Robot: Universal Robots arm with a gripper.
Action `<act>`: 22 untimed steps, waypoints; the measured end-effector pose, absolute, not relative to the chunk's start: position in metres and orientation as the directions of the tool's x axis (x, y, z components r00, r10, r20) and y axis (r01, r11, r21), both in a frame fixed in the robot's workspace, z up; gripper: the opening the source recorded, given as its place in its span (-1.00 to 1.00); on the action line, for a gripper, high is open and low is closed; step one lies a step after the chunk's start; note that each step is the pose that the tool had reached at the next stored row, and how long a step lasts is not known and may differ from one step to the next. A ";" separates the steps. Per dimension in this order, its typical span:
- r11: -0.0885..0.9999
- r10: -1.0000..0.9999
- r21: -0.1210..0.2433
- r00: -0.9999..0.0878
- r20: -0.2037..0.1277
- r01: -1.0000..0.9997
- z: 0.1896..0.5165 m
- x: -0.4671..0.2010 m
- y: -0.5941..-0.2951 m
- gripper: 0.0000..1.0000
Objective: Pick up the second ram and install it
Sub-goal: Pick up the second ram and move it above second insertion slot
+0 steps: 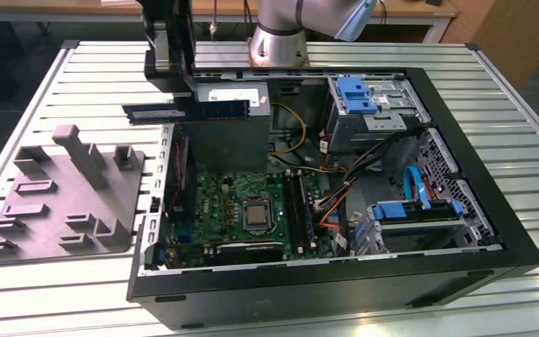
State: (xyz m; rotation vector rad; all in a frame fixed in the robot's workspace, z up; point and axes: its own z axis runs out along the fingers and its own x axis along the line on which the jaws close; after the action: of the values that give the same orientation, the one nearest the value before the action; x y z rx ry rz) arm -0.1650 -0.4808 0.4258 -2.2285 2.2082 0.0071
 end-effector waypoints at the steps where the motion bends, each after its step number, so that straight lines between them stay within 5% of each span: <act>1: -0.009 -1.000 0.000 0.009 -0.006 -1.000 0.426 -0.163 -0.481 -0.77; 22: -0.009 -1.000 0.000 0.009 -0.006 -1.000 0.424 -0.125 -0.481 -0.77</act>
State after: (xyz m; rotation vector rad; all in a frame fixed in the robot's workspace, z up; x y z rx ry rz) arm -0.1254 -0.4808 0.4236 -2.2284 2.2082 0.0071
